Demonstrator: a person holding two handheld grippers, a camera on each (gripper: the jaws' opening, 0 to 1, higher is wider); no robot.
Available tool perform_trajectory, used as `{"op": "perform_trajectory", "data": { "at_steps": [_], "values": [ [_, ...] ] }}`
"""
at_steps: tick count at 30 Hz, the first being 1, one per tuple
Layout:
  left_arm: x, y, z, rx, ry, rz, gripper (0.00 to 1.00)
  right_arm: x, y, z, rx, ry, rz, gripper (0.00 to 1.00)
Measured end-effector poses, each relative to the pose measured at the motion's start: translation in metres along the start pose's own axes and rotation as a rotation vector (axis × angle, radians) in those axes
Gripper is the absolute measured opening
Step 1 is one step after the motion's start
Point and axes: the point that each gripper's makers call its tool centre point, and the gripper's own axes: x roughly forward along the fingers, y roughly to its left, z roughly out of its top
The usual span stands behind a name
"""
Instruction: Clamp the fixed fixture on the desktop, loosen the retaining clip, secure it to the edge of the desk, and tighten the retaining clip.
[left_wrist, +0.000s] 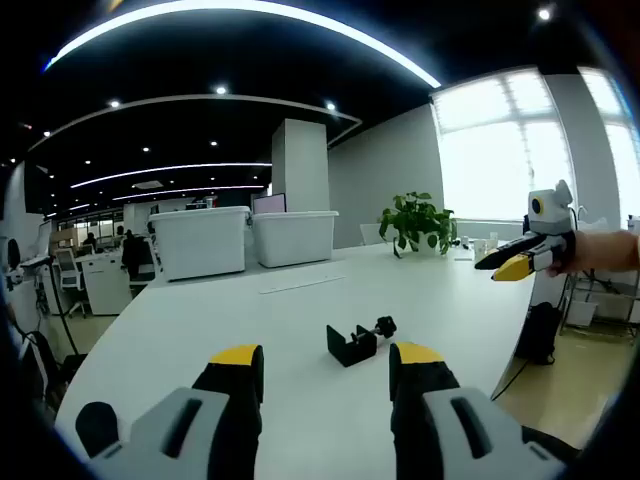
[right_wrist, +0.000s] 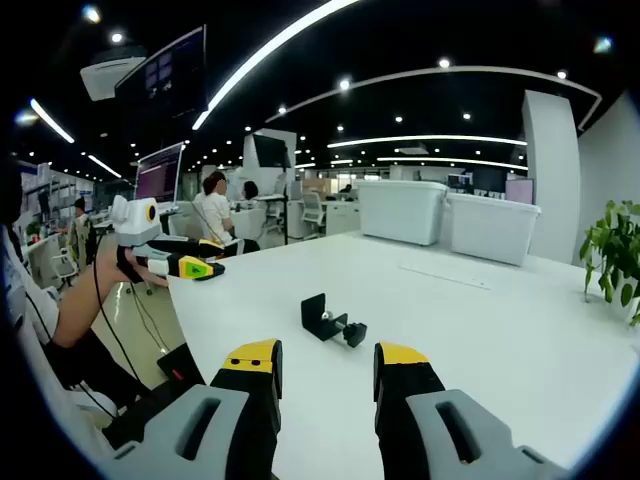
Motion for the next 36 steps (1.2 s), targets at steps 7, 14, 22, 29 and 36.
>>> {"op": "perform_trajectory", "data": {
  "at_steps": [7,14,22,29,36],
  "values": [
    [0.002,0.003,-0.003,-0.001,0.003,0.005,0.52,0.005,-0.001,-0.01,0.003,0.023,0.004,0.36],
    [0.005,0.007,-0.005,-0.003,0.008,0.011,0.52,0.006,-0.007,-0.007,0.005,0.014,-0.006,0.35],
    [0.007,0.007,-0.007,0.001,0.011,0.008,0.52,0.008,-0.009,-0.009,0.003,0.018,-0.009,0.34],
    [0.006,0.007,-0.008,0.011,0.016,0.011,0.52,0.01,-0.008,-0.011,0.007,0.018,-0.005,0.33],
    [0.007,0.007,-0.008,0.018,0.022,0.016,0.52,0.008,-0.009,-0.01,0.004,0.014,-0.006,0.33]
  ]
}}
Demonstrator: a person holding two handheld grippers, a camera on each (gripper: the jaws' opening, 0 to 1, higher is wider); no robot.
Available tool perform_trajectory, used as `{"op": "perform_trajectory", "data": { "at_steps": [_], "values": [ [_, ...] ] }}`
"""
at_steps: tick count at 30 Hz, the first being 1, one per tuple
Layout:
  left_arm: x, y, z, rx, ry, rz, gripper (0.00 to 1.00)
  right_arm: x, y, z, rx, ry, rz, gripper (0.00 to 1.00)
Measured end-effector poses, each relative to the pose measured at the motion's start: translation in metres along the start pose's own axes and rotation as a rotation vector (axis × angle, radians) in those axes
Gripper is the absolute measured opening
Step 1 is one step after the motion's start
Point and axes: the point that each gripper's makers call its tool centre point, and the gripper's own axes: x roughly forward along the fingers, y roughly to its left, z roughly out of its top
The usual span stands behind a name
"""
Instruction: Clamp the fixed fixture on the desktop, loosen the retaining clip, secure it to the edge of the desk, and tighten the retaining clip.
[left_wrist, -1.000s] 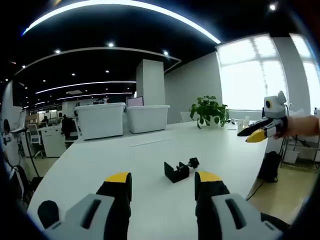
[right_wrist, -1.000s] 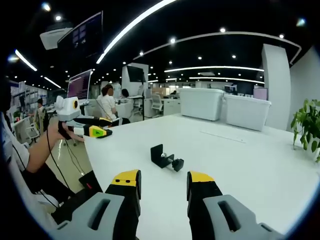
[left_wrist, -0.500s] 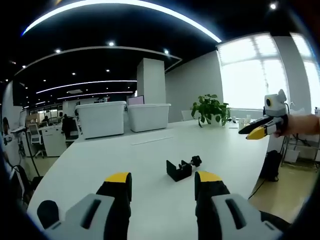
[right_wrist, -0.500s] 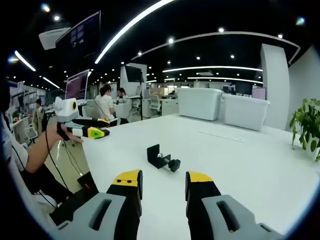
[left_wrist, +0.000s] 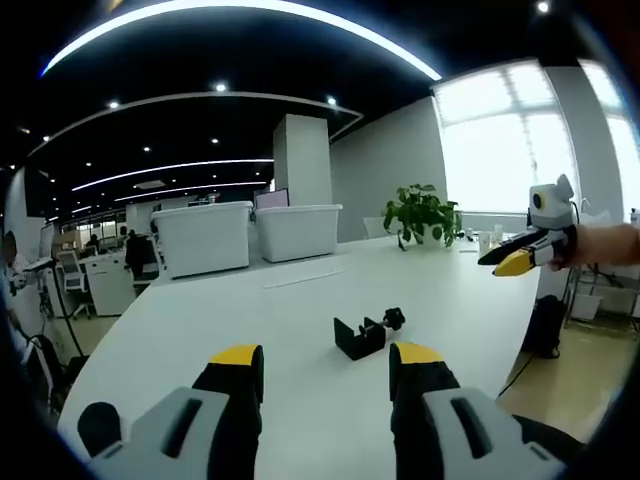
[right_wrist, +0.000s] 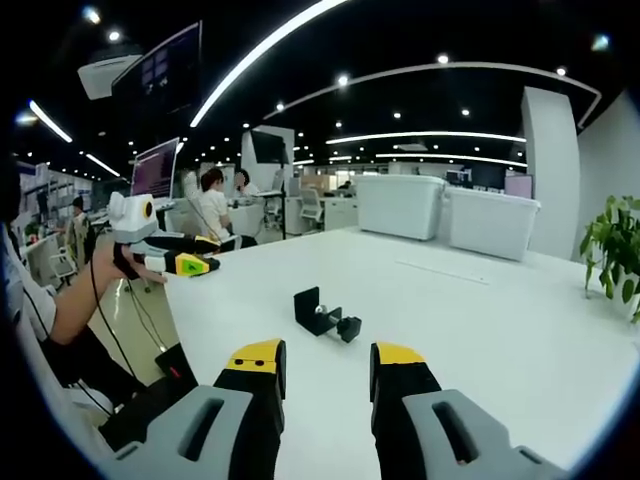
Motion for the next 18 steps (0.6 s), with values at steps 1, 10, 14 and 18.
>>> {"op": "perform_trajectory", "data": {
  "at_steps": [1,10,14,18],
  "values": [
    [0.0,0.0,0.0,0.0,-0.001,0.0,0.52,0.0,0.0,0.0,0.0,-0.001,0.0,0.33],
    [0.008,-0.009,-0.003,0.01,0.01,-0.013,0.52,-0.003,-0.004,-0.003,0.005,-0.001,-0.01,0.32],
    [0.011,-0.01,-0.007,0.028,0.026,-0.008,0.52,-0.004,-0.006,-0.004,0.005,-0.001,-0.012,0.32],
    [0.011,-0.011,-0.009,0.026,0.029,-0.009,0.52,-0.004,-0.009,-0.008,0.004,-0.003,-0.017,0.32]
  ]
}}
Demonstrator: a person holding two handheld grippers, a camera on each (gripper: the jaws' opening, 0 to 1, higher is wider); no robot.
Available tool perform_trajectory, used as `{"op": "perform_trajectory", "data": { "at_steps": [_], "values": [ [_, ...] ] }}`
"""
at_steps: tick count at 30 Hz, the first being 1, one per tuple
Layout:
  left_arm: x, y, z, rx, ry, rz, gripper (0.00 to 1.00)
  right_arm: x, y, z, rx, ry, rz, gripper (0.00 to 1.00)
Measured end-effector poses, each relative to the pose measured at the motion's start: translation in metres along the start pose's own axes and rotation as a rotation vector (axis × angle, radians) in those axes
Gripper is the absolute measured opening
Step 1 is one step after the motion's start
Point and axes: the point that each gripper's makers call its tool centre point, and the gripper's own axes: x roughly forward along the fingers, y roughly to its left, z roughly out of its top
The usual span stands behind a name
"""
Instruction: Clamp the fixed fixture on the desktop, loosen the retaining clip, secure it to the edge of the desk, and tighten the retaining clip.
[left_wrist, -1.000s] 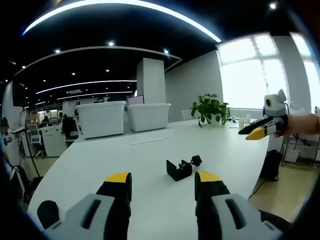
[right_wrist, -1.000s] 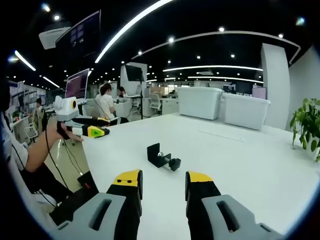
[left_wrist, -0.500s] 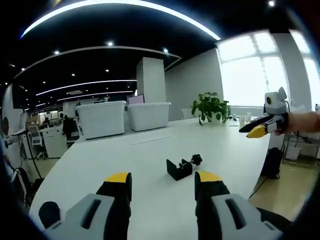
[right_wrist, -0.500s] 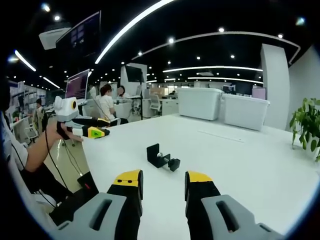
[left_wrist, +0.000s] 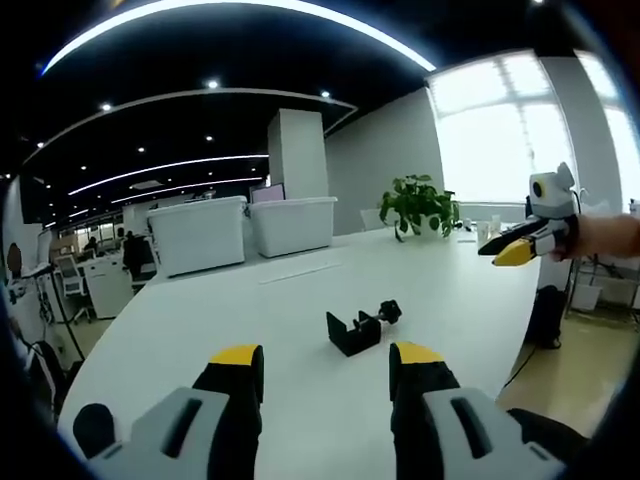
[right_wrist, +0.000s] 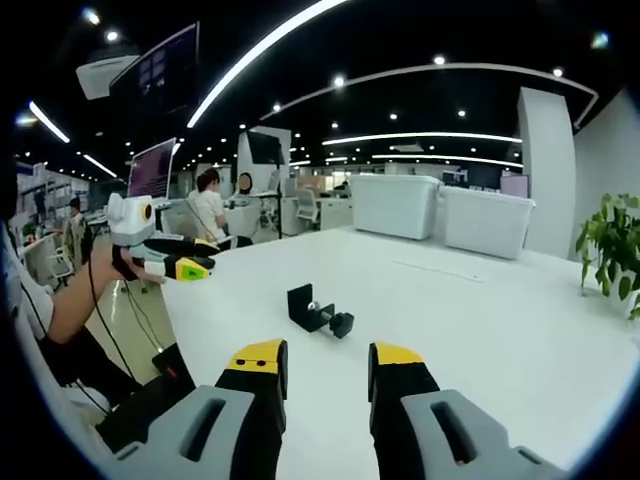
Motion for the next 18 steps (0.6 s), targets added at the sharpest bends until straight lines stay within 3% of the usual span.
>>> {"op": "perform_trajectory", "data": {
  "at_steps": [16,18],
  "values": [
    [0.01,-0.004,-0.007,-0.004,0.012,-0.01,0.52,0.004,-0.008,-0.008,0.01,0.002,-0.008,0.31],
    [0.012,-0.005,-0.009,-0.006,0.012,-0.012,0.52,0.005,-0.01,-0.009,-0.028,0.0,-0.021,0.31]
  ]
}}
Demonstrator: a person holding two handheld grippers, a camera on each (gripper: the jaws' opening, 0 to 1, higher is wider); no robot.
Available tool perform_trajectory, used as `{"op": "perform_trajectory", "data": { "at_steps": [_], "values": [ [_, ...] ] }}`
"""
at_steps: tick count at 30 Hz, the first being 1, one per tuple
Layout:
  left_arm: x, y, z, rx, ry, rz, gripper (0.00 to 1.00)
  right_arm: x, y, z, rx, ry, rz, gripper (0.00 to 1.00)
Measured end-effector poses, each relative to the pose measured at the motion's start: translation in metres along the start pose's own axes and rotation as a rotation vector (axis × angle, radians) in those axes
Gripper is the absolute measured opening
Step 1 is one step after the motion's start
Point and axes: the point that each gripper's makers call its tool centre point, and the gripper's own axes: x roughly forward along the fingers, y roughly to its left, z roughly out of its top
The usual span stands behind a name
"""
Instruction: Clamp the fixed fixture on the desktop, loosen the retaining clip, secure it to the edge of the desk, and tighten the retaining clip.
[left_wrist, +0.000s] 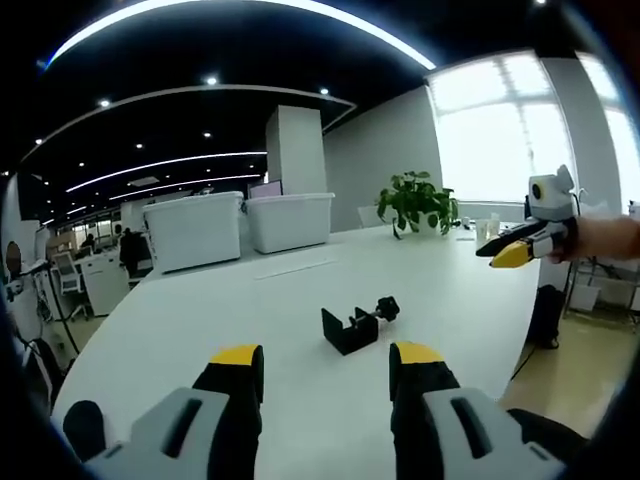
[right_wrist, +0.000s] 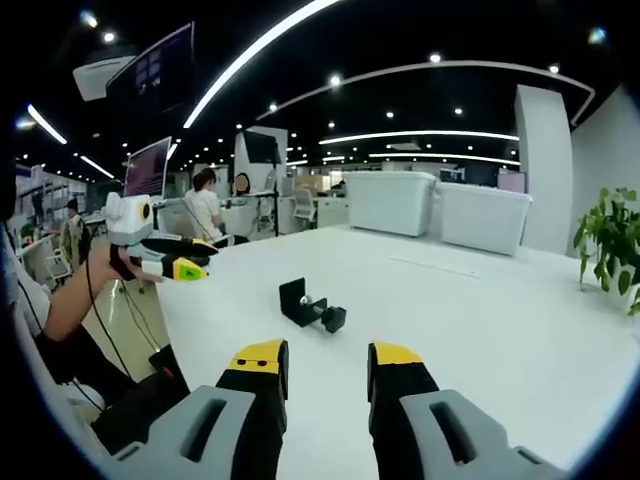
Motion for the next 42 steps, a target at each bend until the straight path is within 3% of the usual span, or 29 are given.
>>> {"op": "perform_trajectory", "data": {
  "at_steps": [8,14,18,21,26,28,36,42],
  "values": [
    [0.008,-0.004,-0.007,0.02,0.002,0.0,0.52,-0.001,0.007,0.009,-0.08,-0.034,0.018,0.31],
    [0.018,-0.005,-0.012,0.014,0.013,0.0,0.52,0.0,0.009,0.006,-0.082,-0.04,0.032,0.31],
    [0.023,-0.006,-0.006,-0.045,-0.042,-0.012,0.52,0.001,0.006,0.007,-0.028,-0.071,0.038,0.31],
    [0.028,-0.003,-0.007,-0.048,-0.047,-0.004,0.52,0.002,-0.004,0.009,-0.011,-0.084,0.025,0.31],
    [0.036,-0.002,-0.013,-0.055,-0.039,0.004,0.52,0.004,-0.017,0.011,-0.043,-0.105,-0.004,0.31],
    [0.039,0.0,-0.014,-0.023,-0.027,0.019,0.52,0.006,-0.02,0.01,-0.039,-0.109,-0.005,0.3],
    [0.046,0.001,-0.015,-0.012,-0.022,0.024,0.52,0.016,-0.021,0.001,-0.026,-0.116,-0.001,0.3],
    [0.052,0.004,-0.017,-0.001,-0.022,0.038,0.52,0.018,-0.021,0.002,-0.089,-0.122,-0.003,0.3]
  ]
}}
